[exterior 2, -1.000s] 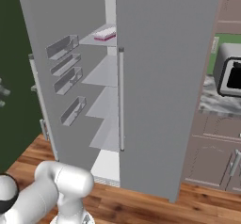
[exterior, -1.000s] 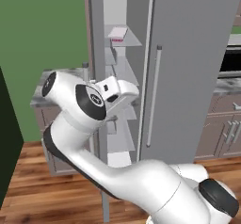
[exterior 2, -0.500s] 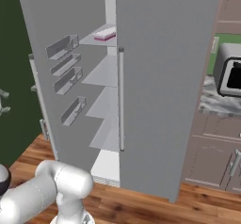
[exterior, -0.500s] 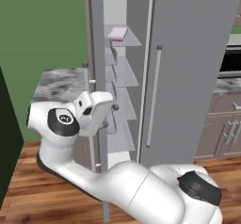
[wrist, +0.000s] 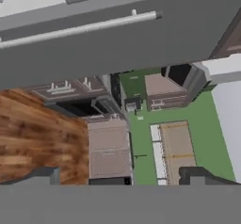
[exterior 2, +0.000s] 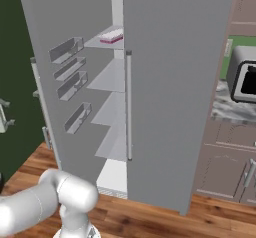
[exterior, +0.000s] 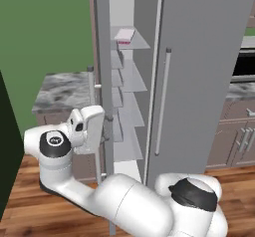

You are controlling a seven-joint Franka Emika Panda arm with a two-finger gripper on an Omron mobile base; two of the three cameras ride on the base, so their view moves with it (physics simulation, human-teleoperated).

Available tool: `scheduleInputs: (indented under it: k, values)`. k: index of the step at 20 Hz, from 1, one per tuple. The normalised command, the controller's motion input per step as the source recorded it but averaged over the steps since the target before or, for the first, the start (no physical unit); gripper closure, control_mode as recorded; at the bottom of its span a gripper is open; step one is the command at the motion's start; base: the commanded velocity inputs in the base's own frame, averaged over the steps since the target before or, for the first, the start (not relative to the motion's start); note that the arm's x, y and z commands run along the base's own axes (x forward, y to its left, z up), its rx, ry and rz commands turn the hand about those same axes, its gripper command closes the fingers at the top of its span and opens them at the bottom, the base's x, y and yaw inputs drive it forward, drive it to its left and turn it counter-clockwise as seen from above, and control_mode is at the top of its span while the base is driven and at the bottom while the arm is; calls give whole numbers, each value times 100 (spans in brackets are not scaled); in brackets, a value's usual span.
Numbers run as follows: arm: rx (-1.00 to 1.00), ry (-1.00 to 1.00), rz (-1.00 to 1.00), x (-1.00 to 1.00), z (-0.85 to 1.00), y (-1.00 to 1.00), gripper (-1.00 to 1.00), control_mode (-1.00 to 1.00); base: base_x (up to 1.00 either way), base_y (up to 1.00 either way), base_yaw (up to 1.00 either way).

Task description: The ice cube tray has been filled with water. Take the tray and place it in the freezer to make ice. Close the freezer door after placing the tray.

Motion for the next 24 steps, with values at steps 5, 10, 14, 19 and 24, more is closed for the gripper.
scheduleInputs:
  k: [5, 10, 14, 19, 24]
  values:
    - [-8, 18, 0, 0, -26, 13, -100, -100, 0, 0, 0]
    - [-6, 19, 1, 2, -29, 9, -100, -100, 0, 0, 0]
    - [-6, 16, 1, 13, -30, 7, -100, -100, 0, 0, 0]
    - [-7, 14, 6, 27, -31, 6, -100, -100, 0, 0, 0]
    - [-7, 12, 10, 35, -27, 7, -100, -100, 0, 0, 0]
